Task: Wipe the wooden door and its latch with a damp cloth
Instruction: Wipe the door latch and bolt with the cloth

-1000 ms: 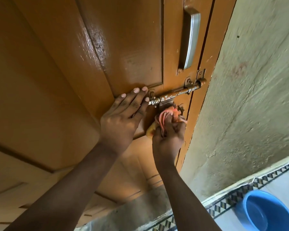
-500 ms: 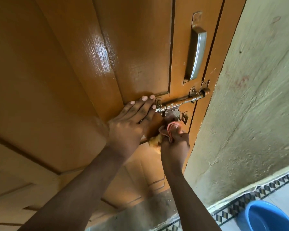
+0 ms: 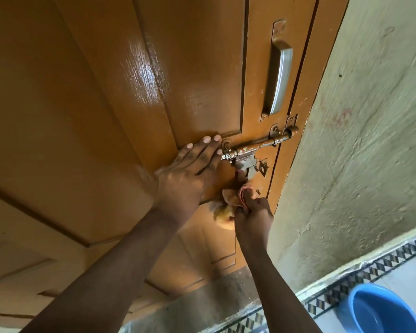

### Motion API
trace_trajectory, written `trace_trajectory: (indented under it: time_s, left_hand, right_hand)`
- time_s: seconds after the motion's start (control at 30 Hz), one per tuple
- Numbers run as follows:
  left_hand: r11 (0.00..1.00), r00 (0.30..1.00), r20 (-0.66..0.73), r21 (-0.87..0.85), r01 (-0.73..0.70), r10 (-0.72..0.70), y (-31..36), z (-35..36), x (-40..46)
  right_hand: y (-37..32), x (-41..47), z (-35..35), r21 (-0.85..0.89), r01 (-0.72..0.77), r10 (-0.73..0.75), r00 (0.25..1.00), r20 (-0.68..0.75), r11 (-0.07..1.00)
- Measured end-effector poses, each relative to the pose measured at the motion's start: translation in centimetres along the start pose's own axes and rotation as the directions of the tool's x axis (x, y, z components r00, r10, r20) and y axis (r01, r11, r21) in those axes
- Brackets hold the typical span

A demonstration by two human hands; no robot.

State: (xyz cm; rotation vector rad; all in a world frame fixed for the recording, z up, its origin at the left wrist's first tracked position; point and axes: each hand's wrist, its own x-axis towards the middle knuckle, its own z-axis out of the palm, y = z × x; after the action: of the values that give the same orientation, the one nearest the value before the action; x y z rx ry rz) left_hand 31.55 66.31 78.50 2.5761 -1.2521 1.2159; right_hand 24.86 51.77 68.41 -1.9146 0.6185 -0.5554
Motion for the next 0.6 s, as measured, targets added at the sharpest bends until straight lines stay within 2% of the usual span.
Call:
trace_trajectory:
  time_s: [0.07,0.17,0.23,0.3,0.37,0.43,0.47,0.5,0.53,0.57,0.6]
  left_hand:
    - [0.999,0.999,0.048,-0.041,0.009,-0.007,-0.1,-0.6,0.3]
    - [0.993,0.986,0.166,-0.107,0.051,-0.032,-0.1,-1.8,0.6]
    - [0.981,0.970,0.234,-0.162,0.109,-0.070,0.0,-2.7,1.1]
    - [0.953,0.956,0.269,-0.237,0.186,-0.119,0.5,-4.1,1.8]
    - [0.900,0.943,0.256,-0.326,0.290,-0.211,1.8,-5.9,1.7]
    - [0.753,0.885,0.263,-0.465,0.465,-0.383,4.4,-8.4,0.9]
    - [0.620,0.812,0.332,-0.526,0.582,-0.480,6.0,-9.6,0.2]
    - [0.433,0.688,0.447,-0.548,0.716,-0.572,7.6,-10.8,-0.6]
    - [0.191,0.512,0.589,-0.521,0.832,-0.625,9.1,-11.7,-1.2]
    - [-0.107,0.287,0.744,-0.432,0.895,-0.603,10.5,-12.9,-1.8]
    - [-0.392,0.053,0.880,-0.263,0.882,-0.471,11.6,-14.0,-2.2]
  right_hand:
    - [0.2,0.0,-2.3,-0.016,-0.008,0.009,1.000,0.026,1.000]
    - [-0.5,0.1,-6.0,0.068,-0.040,0.036,0.997,0.070,0.997]
    - [-1.5,-0.3,-8.6,0.188,-0.097,0.075,0.990,0.119,0.977]
    - [-3.4,-1.0,-11.0,0.352,-0.199,0.127,0.968,0.216,0.915]
    - [-5.7,-2.2,-13.3,0.480,-0.304,0.163,0.936,0.313,0.823]
    - [-7.8,-3.6,-15.3,0.542,-0.368,0.167,0.908,0.383,0.755]
    - [-8.5,-4.3,-16.2,0.571,-0.413,0.180,0.890,0.419,0.709]
    - [-9.0,-5.0,-17.0,0.600,-0.467,0.203,0.867,0.455,0.649]
    - [-9.4,-5.6,-17.6,0.625,-0.523,0.232,0.841,0.489,0.580]
    - [-9.8,-6.3,-18.2,0.634,-0.572,0.264,0.814,0.518,0.520]
    - [-10.2,-7.1,-18.7,0.629,-0.601,0.286,0.795,0.535,0.493]
